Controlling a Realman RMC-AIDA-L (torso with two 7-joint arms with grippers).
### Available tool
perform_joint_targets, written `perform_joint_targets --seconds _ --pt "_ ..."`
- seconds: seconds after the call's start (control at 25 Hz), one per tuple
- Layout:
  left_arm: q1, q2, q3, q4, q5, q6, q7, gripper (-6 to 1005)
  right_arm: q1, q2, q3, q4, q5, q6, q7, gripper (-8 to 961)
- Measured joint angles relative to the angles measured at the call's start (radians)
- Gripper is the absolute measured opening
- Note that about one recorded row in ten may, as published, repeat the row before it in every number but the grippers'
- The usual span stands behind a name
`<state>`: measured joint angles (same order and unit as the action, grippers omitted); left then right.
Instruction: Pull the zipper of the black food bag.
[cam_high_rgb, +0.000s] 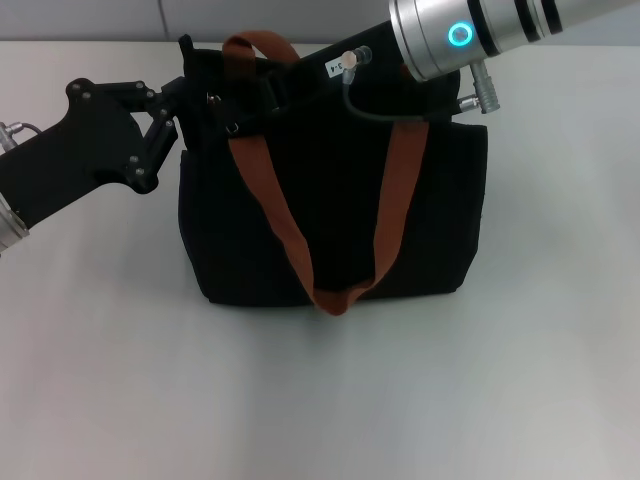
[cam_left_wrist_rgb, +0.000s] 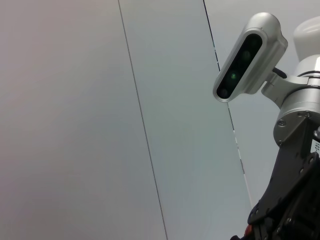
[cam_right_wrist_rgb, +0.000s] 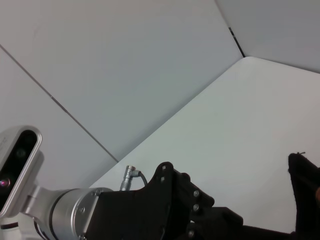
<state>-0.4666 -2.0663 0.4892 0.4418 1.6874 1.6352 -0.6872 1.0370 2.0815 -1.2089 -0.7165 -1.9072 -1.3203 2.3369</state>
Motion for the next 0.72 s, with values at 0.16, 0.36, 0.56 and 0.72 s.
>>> perform_joint_targets --seconds 0.16,0.36,0.56,0.72 --pt "0.000 0.000 -0.001 0.000 0.000 0.001 0.000 102 -0.002 0.000 0.000 -0.008 -0.009 0.003 0.018 -1" --pt "0.000 0.000 -0.001 0.000 0.000 0.001 0.000 104 -0.007 0.001 0.000 -0.040 -0.051 0.004 0.055 -1" --pt "0.000 0.000 -0.001 0.000 0.000 -0.002 0.000 106 -0.012 0.002 0.000 -0.057 -0.064 0.005 0.077 0" --pt "-0.001 0.000 -0.004 0.000 0.000 -0.004 0.000 107 -0.015 0.002 0.000 -0.066 -0.076 0.005 0.092 0"
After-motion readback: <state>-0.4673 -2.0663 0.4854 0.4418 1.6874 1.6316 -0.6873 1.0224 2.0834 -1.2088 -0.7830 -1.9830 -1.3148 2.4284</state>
